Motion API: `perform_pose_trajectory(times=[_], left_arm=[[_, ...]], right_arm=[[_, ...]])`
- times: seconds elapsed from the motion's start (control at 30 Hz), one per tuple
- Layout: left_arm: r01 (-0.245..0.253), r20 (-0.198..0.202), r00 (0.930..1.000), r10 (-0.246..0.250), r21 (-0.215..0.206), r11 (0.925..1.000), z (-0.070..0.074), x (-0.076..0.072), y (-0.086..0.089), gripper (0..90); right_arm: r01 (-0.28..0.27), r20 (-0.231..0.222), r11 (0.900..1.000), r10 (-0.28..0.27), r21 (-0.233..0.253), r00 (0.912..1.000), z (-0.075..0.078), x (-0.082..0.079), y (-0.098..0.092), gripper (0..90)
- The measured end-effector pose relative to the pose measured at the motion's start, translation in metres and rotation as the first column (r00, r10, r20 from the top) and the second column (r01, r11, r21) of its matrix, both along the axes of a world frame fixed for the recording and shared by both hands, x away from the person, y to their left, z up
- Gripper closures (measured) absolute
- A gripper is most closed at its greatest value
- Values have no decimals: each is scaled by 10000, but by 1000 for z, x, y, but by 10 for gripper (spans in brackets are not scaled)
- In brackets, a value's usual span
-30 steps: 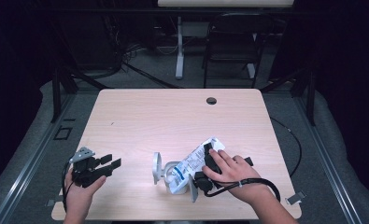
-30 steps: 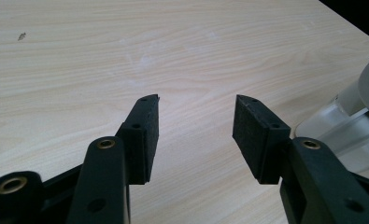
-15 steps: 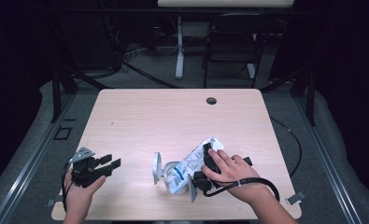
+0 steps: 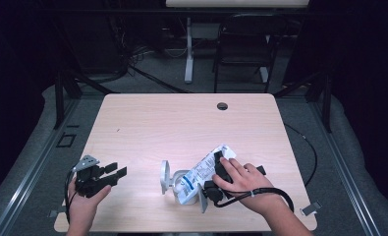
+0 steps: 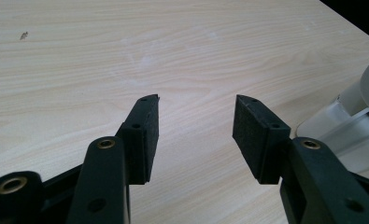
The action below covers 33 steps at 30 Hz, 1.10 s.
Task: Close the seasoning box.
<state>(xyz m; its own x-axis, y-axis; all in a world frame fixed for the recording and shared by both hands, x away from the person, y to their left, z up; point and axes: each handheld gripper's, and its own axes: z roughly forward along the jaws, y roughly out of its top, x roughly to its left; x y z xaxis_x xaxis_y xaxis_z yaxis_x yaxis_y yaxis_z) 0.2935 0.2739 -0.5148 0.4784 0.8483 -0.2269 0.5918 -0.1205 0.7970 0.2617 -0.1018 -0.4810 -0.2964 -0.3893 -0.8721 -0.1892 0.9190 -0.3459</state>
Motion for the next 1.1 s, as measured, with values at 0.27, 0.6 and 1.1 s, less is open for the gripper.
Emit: perform_pose_trajectory(times=[0.27, 0.6, 1.1], left_arm=[[6, -41, 10000, -6, 19, 10000, -1, 0, 0, 513], [-27, -66, 10000, 27, 3, 10000, -1, 0, 0, 513], [-41, -72, 10000, 41, 1, 10000, -2, 1, 1, 513]], right_arm=[[-46, 3, 10000, 46, 73, 10000, -1, 0, -1, 636], [34, -1, 9999, -34, 136, 10000, 0, -1, 0, 660], [366, -603, 9964, -320, 769, 9977, 1, -1, -2, 665]])
